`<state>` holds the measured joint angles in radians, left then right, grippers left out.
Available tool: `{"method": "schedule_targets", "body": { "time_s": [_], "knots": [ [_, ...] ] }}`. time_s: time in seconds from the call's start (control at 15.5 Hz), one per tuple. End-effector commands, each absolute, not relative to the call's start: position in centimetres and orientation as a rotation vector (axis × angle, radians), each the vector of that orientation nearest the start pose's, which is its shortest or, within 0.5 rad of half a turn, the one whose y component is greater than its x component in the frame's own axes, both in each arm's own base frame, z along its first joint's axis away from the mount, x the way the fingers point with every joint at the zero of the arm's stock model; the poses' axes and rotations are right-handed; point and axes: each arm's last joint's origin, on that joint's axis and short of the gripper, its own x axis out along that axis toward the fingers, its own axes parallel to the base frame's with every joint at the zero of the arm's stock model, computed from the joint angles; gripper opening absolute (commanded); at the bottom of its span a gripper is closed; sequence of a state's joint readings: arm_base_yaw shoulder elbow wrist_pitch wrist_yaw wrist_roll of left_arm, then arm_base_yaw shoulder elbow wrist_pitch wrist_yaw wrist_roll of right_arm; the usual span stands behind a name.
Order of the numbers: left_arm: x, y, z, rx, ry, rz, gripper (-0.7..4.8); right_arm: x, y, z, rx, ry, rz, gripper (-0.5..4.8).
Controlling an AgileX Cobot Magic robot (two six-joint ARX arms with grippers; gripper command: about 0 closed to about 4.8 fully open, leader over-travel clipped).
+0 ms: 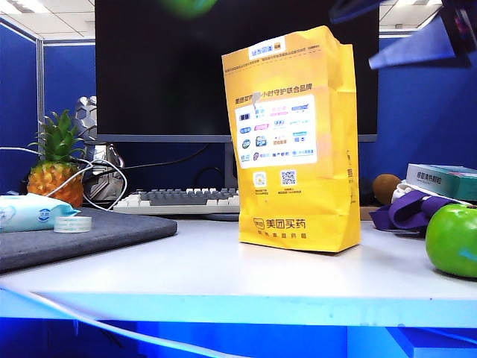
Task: Pick up the green apple and throw it into the yellow paper bag.
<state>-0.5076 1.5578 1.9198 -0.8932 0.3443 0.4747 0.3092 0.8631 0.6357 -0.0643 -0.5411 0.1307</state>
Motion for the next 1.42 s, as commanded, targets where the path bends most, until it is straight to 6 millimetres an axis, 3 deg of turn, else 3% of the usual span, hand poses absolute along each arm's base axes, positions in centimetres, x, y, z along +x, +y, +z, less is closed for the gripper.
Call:
{"method": "schedule_targets", "body": {
  "time_s": [0.06, 0.13, 0.45, 0.65, 0.84, 1.23, 1.36, 1.42],
  "knots": [
    [27.3, -16.8, 46.9, 0.427, 0.160, -1.100, 1.47, 17.6, 7.2, 28.6, 0.152, 0.312, 0.829, 4.79],
    [27.5, -16.9, 46.9, 0.427, 0.144, -1.105, 1.47, 17.6, 7.2, 28.6, 0.152, 0.311, 0.831, 4.79],
    [32.8, -20.4, 43.8, 0.375, -0.018, -1.297, 1.48, 17.6, 7.3, 28.6, 0.157, 0.313, 0.845, 4.79],
    [34.9, -21.6, 41.6, 0.343, 0.019, -1.304, 1.47, 17.7, 7.3, 29.4, 0.139, 0.226, 0.851, 4.79],
    [35.2, -21.8, 41.1, 0.331, 0.043, -1.305, 1.47, 17.7, 7.2, 31.8, 0.122, -0.021, 0.846, 4.79],
    [35.4, -21.7, 41.1, 0.345, 0.048, -1.256, 1.59, 17.6, 7.0, 33.0, 0.031, -0.157, 0.776, 4.79],
    [35.5, -21.7, 41.3, 0.345, 0.029, -1.244, 4.79, 17.6, 7.0, 33.0, 0.032, -0.158, 0.776, 4.79],
    [35.7, -21.7, 41.5, 0.331, 0.039, -1.165, 4.79, 17.6, 7.0, 33.0, 0.031, -0.158, 0.779, 4.79]
  ]
}}
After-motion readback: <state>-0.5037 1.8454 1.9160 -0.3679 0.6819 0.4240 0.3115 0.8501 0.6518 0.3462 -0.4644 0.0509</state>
